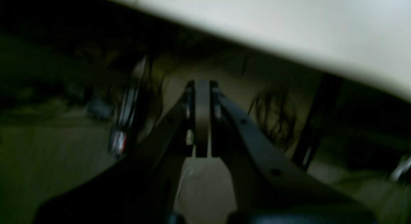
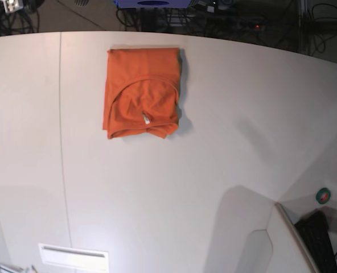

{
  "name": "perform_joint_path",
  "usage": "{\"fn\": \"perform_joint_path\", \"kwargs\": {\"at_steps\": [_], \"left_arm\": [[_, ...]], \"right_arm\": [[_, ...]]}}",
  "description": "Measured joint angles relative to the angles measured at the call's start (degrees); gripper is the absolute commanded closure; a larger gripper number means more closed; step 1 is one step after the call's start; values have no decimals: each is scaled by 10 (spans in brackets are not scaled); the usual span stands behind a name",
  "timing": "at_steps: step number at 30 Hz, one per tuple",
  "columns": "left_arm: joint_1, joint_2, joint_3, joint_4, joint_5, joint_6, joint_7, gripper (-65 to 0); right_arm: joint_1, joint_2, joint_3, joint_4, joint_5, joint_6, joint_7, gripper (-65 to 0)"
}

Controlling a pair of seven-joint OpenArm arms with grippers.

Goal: Layout the t-shirt on the table in an organized manner, then fold the t-shirt properly

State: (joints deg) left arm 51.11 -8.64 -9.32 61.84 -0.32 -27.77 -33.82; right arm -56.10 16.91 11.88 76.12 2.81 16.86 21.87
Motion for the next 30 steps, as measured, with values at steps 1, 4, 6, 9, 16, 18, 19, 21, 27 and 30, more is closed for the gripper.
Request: {"fn": "perform_joint_path", "kwargs": {"at_steps": [1, 4, 6, 9, 16, 18, 19, 21, 27, 30], "left_arm": [[-9, 5, 1, -41, 33, -3, -15, 0], [-49, 18, 5, -176, 83, -7, -50, 0], [-85, 19, 3, -266, 82, -7, -78, 0], [-148, 16, 2, -393, 65, -5, -129, 0], [-242, 21, 3, -532, 121, -6, -129, 0], [-267, 20, 3, -552, 158, -6, -81, 0], [-290, 19, 3, -567, 183, -5, -17, 0], [-331, 22, 3, -582, 205, -5, 84, 0], [-356, 38, -4, -564, 198, 0, 92, 0], [-326, 35, -4, -569, 210, 45, 104, 0]], "right_arm": [[-8, -3, -19, -10, 1, -3, -15, 0], [12, -14, -83, -53, -1, 10, -92, 0], [53, -17, -116, -90, -1, 9, -154, 0], [120, -9, -166, -143, 3, 0, -228, 0], [282, -80, -341, -523, 3, 0, -162, 0], [337, -122, -358, -658, 0, 1, -105, 0], [362, -140, -355, -712, 0, 1, -75, 0], [381, -153, -339, -739, 5, 1, -21, 0], [348, -150, -288, -707, 10, -1, -19, 0], [339, -148, -256, -705, 0, 0, -33, 0]]}}
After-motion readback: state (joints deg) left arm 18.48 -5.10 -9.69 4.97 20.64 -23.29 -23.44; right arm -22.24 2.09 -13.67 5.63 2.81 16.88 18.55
